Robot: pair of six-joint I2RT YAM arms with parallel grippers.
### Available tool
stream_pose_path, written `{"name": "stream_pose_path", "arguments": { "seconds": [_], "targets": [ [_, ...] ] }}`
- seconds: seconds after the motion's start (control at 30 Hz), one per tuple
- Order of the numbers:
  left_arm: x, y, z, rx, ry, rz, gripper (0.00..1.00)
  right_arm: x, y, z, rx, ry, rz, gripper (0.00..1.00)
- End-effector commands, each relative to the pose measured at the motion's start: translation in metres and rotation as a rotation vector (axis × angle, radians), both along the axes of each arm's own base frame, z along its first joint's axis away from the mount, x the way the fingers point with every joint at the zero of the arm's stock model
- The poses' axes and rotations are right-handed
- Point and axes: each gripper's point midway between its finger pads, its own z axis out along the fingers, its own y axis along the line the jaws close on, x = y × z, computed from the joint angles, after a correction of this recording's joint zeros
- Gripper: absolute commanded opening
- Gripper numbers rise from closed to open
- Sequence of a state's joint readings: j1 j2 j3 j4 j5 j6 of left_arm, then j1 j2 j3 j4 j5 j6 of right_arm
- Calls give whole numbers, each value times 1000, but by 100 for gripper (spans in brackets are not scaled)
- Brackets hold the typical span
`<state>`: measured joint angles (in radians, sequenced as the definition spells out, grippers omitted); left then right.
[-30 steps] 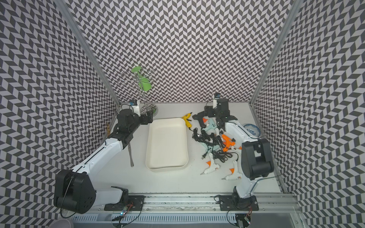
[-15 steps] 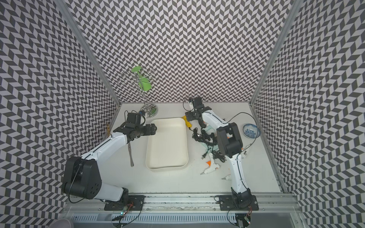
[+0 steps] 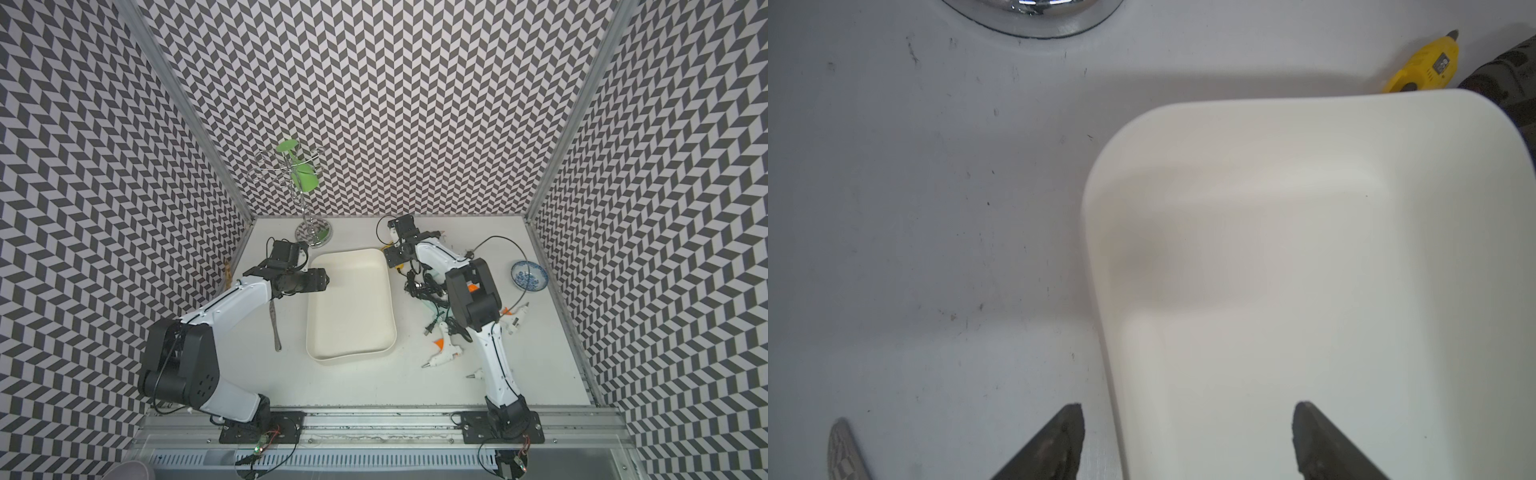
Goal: Put the hot melt glue gun into the storage box
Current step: Pick up the hot melt adhesive gun from the center of the board.
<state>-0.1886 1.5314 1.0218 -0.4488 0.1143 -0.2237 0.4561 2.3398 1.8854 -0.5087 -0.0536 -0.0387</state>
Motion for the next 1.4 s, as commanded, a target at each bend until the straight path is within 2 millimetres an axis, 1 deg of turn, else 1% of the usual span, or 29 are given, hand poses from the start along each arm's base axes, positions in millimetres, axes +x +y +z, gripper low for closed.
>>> {"name": "stream_pose_path", "arguments": {
  "seconds": [0.0, 0.07, 0.2, 0.3, 0.33, 0.4, 0.43, 0.5, 0.57, 0.6, 0.67, 0.7, 0.77, 0.83, 0.87, 0.93, 1.07, 1.17, 1.23, 1.37],
  "targets": [
    [-1, 3, 1, 10, 3, -8, 82, 0, 0, -21, -20, 19, -16, 78],
    [-1, 3, 0, 11, 4, -11, 81, 1, 0, -26, -18, 26, -20, 77],
    [2, 4, 2, 22, -7, -19, 81, 1, 3, -34, -8, 36, -16, 69],
    [3, 5, 4, 31, -12, -21, 79, -2, 5, -40, -5, 55, -3, 59],
    [4, 5, 6, 34, -16, -22, 79, -4, 4, -41, -5, 66, -3, 53],
    [5, 5, 9, 33, -25, -24, 79, -9, 5, -40, 3, 89, -1, 46],
    [5, 5, 9, 34, -27, -23, 79, -12, 5, -38, 9, 103, -4, 40],
    [5, 5, 8, 34, -30, -23, 79, -17, 6, -33, 23, 115, -6, 32],
    [5, 5, 7, 33, -33, -23, 79, -21, 6, -27, 28, 110, -2, 28],
    [5, 6, 6, 33, -31, -22, 79, -22, 5, -21, 25, 103, -4, 24],
    [4, 5, 5, 31, -34, -22, 79, -22, 3, -7, 27, 80, -8, 22],
    [4, 5, 4, 29, -35, -23, 79, -21, 2, 5, 33, 60, -15, 22],
    [4, 4, 2, 25, -36, -26, 79, -19, 0, 30, 47, 13, -26, 22],
    [4, 4, -1, 25, -33, -27, 79, -18, -1, 63, 70, -42, -33, 21],
    [3, 4, -2, 26, -31, -26, 79, -18, -1, 76, 78, -62, -35, 21],
    [4, 10, -5, 52, -39, -11, 79, -21, -1, 105, 110, -101, -32, 21],
    [3, 14, -12, 66, -35, -3, 76, -29, 5, 140, 177, -111, -16, 21],
    [2, 13, -15, 58, -28, 3, 71, -35, 6, 160, 194, -114, -13, 22],
    [3, 14, -16, 52, -26, 16, 66, -42, 9, 174, 212, -117, -1, 22],
    [5, 16, -19, 37, -21, 69, 50, -60, 21, 205, 254, -144, 33, 22]
  ]
}}
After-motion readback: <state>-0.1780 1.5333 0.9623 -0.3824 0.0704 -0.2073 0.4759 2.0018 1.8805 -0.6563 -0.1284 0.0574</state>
